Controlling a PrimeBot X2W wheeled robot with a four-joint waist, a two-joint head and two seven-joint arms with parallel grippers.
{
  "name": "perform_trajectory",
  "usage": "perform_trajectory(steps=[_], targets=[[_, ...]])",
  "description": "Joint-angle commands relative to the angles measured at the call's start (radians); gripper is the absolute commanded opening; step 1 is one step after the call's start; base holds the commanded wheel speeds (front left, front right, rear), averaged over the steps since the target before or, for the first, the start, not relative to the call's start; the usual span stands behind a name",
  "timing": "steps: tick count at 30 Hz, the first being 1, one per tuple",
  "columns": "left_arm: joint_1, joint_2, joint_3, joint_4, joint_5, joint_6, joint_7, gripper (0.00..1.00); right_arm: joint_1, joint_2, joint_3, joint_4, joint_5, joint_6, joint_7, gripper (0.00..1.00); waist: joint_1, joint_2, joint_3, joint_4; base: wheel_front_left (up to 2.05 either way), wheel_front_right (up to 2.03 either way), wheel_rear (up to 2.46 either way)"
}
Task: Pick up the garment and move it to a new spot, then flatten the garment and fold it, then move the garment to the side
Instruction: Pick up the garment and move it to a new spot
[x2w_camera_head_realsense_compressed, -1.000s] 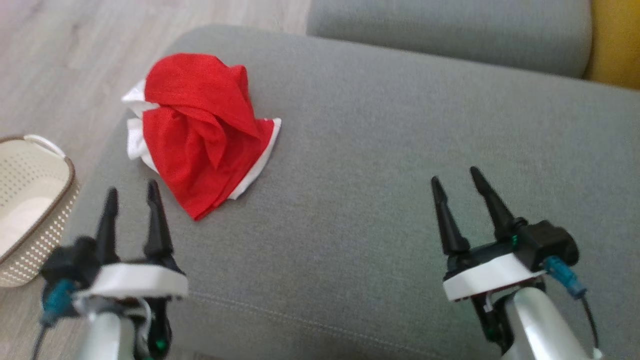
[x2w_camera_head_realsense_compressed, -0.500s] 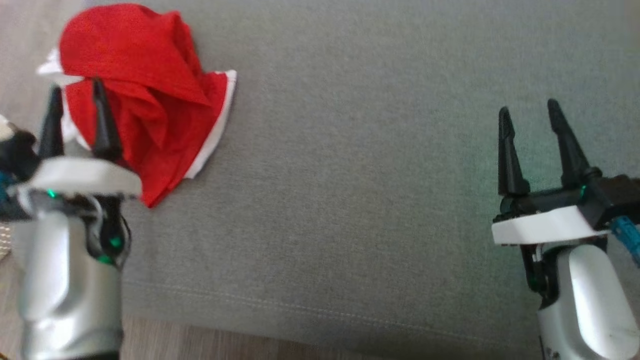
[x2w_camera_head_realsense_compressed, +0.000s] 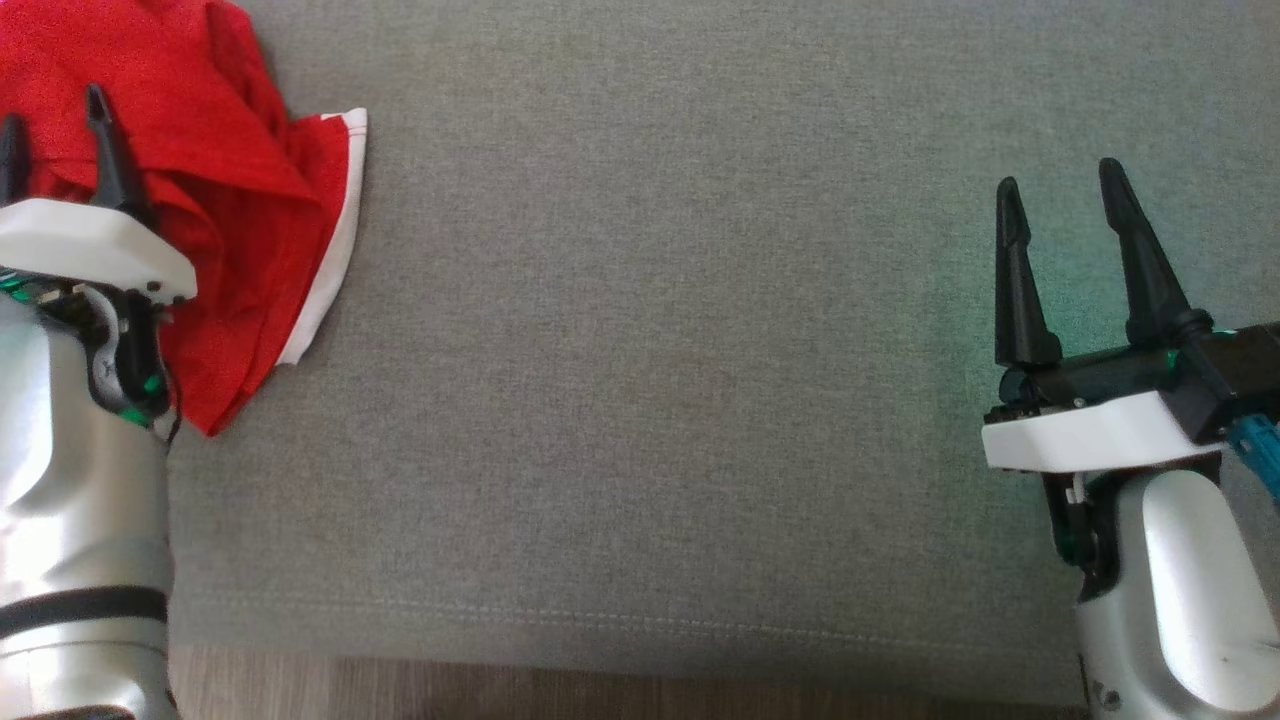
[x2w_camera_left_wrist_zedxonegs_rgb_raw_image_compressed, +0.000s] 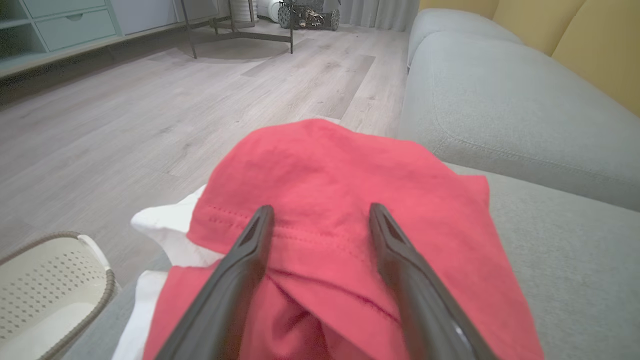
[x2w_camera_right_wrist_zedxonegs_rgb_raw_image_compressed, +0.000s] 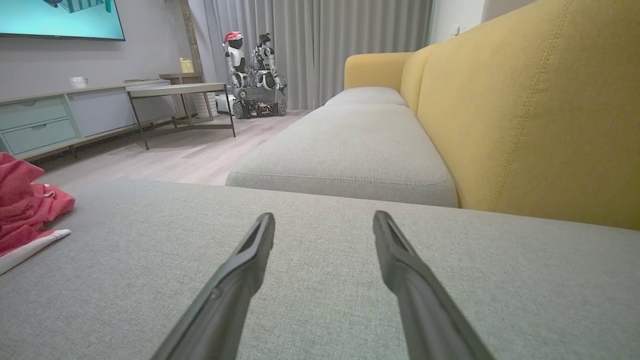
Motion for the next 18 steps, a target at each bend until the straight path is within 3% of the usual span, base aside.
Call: perform_trajectory(steps=[1,5,6,8,18], targets=[[-0.036,0.063,0.018,-0.015,0.017,0.007,-0.007,1.0,-0.025,-0.003,0.026,-0.035,-0.003,0.008,0.003,1.0,-0.0001,0.0,0.004,-0.004,0.0,0.0,0.0],[-0.062,0.07,0.002,0.044,0.028,0.007,-0.02,1.0,-0.025,-0.003,0.026,-0.036,-0.004,0.008,0.002,1.0,-0.0001,0.0,0.012,-0.008,0.0,0.0,0.0],[-0.068,0.07,-0.001,0.061,0.026,0.003,-0.019,0.94,-0.025,-0.003,0.025,-0.036,-0.004,0.008,0.001,1.0,-0.0001,0.0,0.014,-0.008,0.0,0.0,0.0],[-0.083,0.07,-0.01,0.087,0.023,-0.015,-0.021,0.0,-0.027,-0.003,0.024,-0.037,-0.005,0.008,0.002,1.0,-0.0001,0.0,0.018,-0.006,0.0,0.0,0.0],[-0.11,0.077,-0.009,0.088,0.022,-0.028,-0.081,0.0,-0.031,-0.003,0.041,-0.004,0.01,0.008,-0.01,1.0,-0.0001,0.0,-0.024,0.003,0.0,0.0,0.0]])
